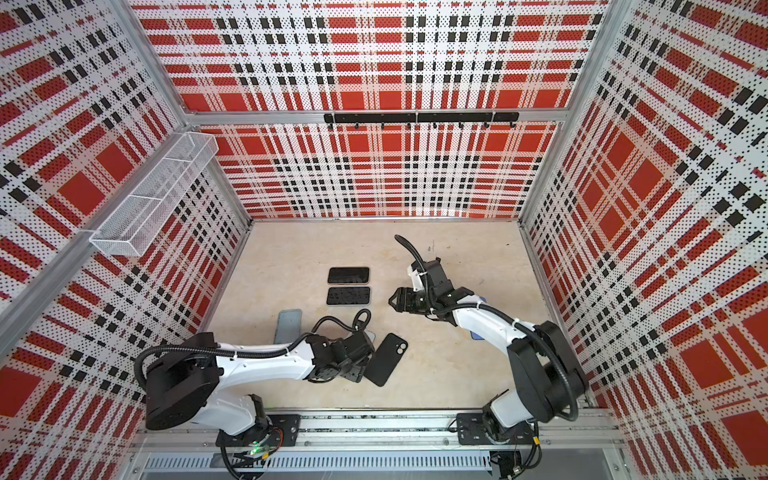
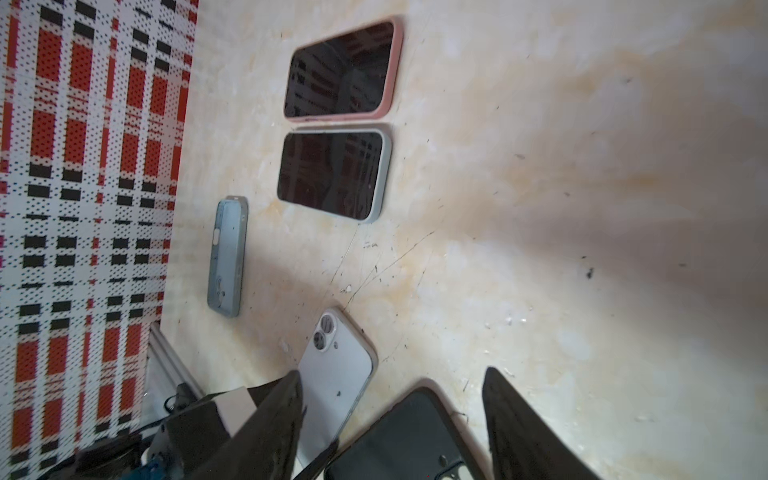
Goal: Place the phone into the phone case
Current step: 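Grasp the white phone with the left gripper, then carry the white phone toward the black case with the left gripper while right approaches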
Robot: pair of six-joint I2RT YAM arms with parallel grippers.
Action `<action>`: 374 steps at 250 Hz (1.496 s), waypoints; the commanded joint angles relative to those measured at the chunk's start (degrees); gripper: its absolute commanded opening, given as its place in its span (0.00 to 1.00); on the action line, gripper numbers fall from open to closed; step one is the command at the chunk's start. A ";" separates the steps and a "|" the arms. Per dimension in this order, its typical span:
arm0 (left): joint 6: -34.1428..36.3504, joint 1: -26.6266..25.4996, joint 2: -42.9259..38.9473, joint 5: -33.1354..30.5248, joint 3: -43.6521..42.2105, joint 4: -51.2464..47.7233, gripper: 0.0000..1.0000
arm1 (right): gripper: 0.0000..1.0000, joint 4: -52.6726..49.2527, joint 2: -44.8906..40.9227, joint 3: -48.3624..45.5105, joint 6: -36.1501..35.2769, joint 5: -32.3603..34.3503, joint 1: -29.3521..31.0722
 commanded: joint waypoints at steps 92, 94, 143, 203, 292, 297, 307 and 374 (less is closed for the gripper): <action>11.15 1.59 -4.02 -4.84 -0.66 8.17 0.59 | 0.69 1.94 11.96 4.49 0.60 -19.28 -1.83; 11.24 1.77 -4.13 -4.59 -0.75 8.49 0.59 | 0.69 2.06 12.00 4.42 0.66 -19.51 -1.81; 13.37 4.81 -7.02 0.17 -3.23 15.44 0.59 | 0.69 6.51 14.54 3.11 2.16 -25.74 -1.90; 13.65 5.97 -11.64 1.08 -5.88 18.73 0.59 | 0.70 13.43 17.09 1.17 5.20 -29.53 -1.96; 13.04 7.65 -12.35 5.93 -4.84 19.51 0.60 | 0.59 35.34 18.36 -5.54 16.23 -34.30 -1.90; 13.03 7.74 -12.38 6.14 -4.78 19.72 0.60 | 0.57 35.84 18.28 -5.67 16.32 -34.38 -1.83; 12.99 7.92 -12.36 6.36 -4.58 19.66 0.60 | 0.54 36.59 17.94 -5.99 16.58 -34.47 -1.84; 13.25 8.53 -11.80 7.69 -3.62 19.99 0.60 | 0.30 44.35 19.48 -6.91 21.04 -35.13 -1.15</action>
